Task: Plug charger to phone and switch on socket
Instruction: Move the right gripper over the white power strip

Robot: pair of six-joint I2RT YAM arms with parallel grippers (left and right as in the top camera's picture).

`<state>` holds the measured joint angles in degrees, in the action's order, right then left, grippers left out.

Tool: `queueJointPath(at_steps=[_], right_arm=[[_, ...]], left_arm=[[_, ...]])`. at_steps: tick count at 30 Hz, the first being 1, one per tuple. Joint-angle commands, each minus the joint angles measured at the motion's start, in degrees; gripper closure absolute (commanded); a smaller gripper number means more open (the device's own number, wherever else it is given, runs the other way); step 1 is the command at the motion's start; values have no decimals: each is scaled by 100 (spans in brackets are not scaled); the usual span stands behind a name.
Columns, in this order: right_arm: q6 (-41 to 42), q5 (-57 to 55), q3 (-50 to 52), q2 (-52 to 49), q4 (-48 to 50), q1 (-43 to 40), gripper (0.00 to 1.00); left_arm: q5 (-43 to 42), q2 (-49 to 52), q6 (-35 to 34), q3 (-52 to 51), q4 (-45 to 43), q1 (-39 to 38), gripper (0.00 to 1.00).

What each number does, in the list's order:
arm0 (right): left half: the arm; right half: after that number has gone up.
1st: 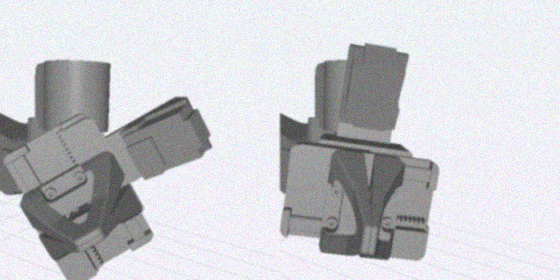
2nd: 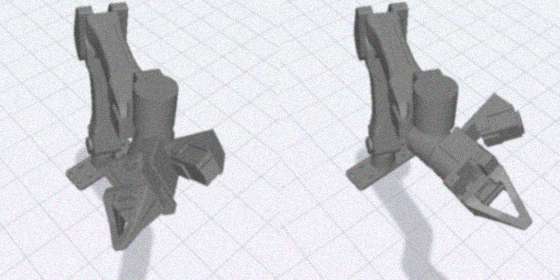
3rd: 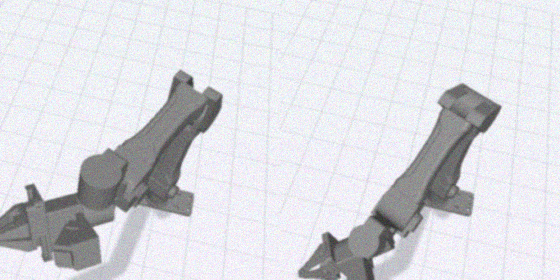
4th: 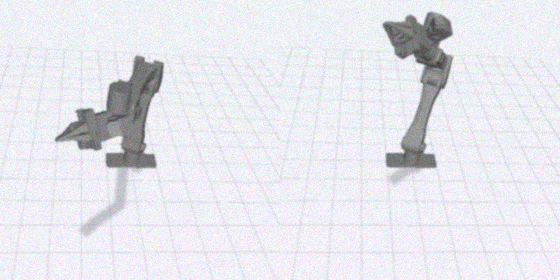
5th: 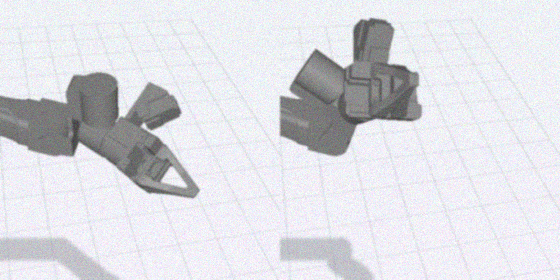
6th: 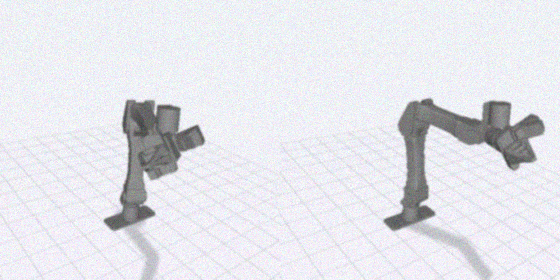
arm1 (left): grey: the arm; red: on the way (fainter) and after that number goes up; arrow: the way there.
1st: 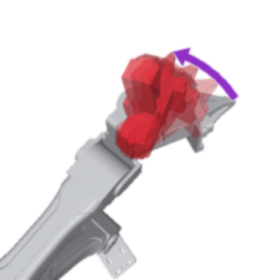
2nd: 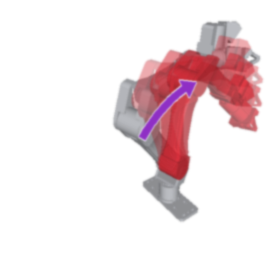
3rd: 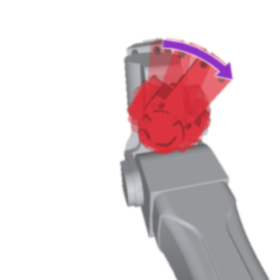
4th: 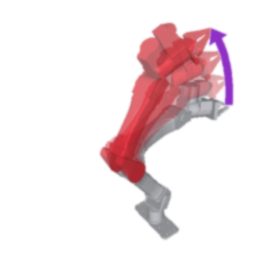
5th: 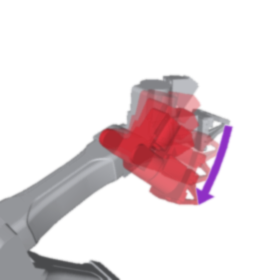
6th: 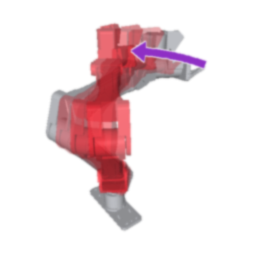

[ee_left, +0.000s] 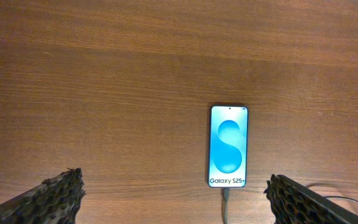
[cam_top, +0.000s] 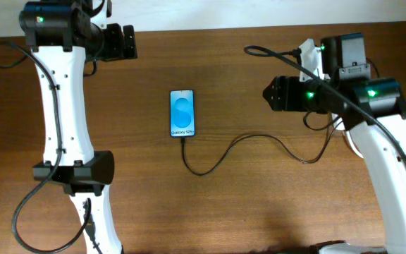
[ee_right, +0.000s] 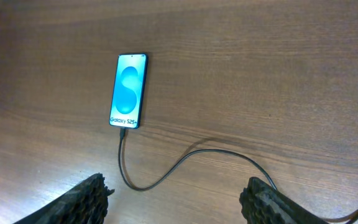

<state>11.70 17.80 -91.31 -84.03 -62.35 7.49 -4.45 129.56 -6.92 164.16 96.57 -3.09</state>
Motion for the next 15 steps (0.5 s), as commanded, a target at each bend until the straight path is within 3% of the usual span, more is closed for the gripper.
queueJointPath(at_steps=[1,4,6,7,9,15], right_arm=[[-79,-55,-140,428,-76,-7,27],[-76,-50,-140,789,-267,-7,13],[-83,-273,-140,1029,-483,-31,11],[-76,-894,-140,1296,-688,-210,10],[-205,-1198,-140,1735,-883,-1191,1],[-295,-728,-138,1453,-1143,-3117,1]], left_arm=[[24,-2,9,13,13,15,1],[24,-2,9,9,13,15,1],[24,-2,9,9,13,15,1],[24,-2,9,9,13,15,1],[24,-2,9,9,13,15,1],[24,-2,9,9,13,15,1]])
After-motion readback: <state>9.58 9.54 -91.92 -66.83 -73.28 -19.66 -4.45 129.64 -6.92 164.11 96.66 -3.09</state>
